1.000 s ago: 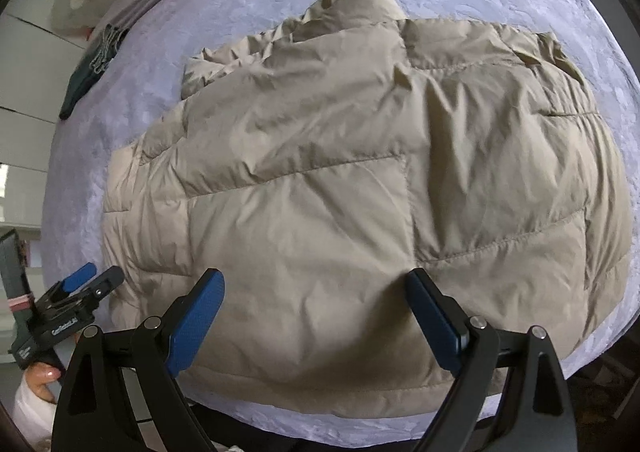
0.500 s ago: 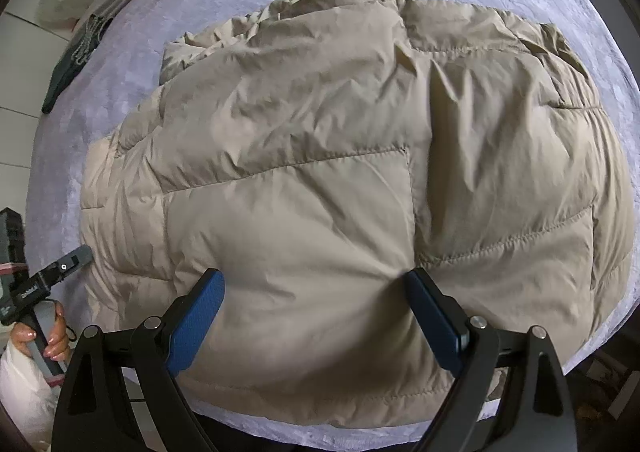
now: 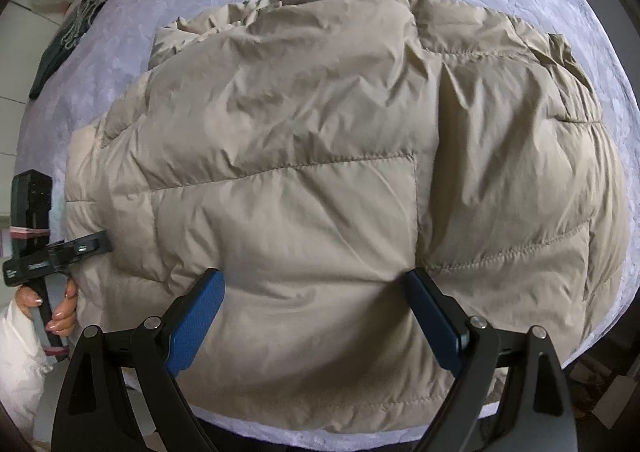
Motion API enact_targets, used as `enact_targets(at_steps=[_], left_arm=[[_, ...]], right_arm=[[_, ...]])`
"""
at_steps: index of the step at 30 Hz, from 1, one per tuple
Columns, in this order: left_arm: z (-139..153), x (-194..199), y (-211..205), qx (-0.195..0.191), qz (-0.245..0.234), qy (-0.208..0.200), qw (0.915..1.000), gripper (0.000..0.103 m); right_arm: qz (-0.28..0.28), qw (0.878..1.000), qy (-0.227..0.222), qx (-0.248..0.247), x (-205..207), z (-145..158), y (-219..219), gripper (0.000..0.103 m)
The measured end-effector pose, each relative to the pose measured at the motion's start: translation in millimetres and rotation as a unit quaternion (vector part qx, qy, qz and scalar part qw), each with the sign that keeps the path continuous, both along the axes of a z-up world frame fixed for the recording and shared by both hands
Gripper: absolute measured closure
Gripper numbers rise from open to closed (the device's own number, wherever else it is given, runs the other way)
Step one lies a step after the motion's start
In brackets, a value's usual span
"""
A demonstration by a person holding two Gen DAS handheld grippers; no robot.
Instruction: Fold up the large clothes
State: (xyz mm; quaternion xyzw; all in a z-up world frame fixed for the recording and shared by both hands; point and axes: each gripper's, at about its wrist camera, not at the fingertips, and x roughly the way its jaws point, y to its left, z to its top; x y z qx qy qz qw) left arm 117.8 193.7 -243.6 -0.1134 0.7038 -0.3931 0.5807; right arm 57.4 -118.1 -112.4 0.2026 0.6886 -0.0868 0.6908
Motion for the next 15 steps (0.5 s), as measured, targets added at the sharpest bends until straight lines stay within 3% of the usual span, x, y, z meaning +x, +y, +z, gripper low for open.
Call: enact_targets(at_steps=[1,6,7,8,9,10,15], left_arm=[[1,0,-1,-0.013,0.000,0.012,0.9999,0.057],[33,-7,-8,-0.002,-0.008,-0.019,0.9998,0.075],[39,-9,-8,-0.001,-0.007,-0.024,0.9997,0.077],[48,-10,-9,-0.001,-0.003,-0.027,0.9996,0.077],[59,-12,-9,-0.004,0.004,-0.030,0.9995,0.077],[68,-15,-7,-0.008,0.009,-0.031,0.9994,0.080],[122,-28,-27,-0.027,0.053,-0.027,0.9979,0.080]], right_arm=[[-0.001,1.000,-0.003,0.006,1,4,-1,0.009],[-0.028,0.998,-0.049,-0.003,7,22,-21,0.012],[-0.039,0.997,-0.066,0.003,9,24,-27,0.028],[-0.044,0.996,-0.076,0.010,11,24,-30,0.063],[-0.048,0.996,-0.080,0.013,15,22,-34,0.081],[-0.050,0.995,-0.084,0.014,19,17,-37,0.089],[-0.039,0.993,-0.105,0.037,49,-17,-49,0.090]])
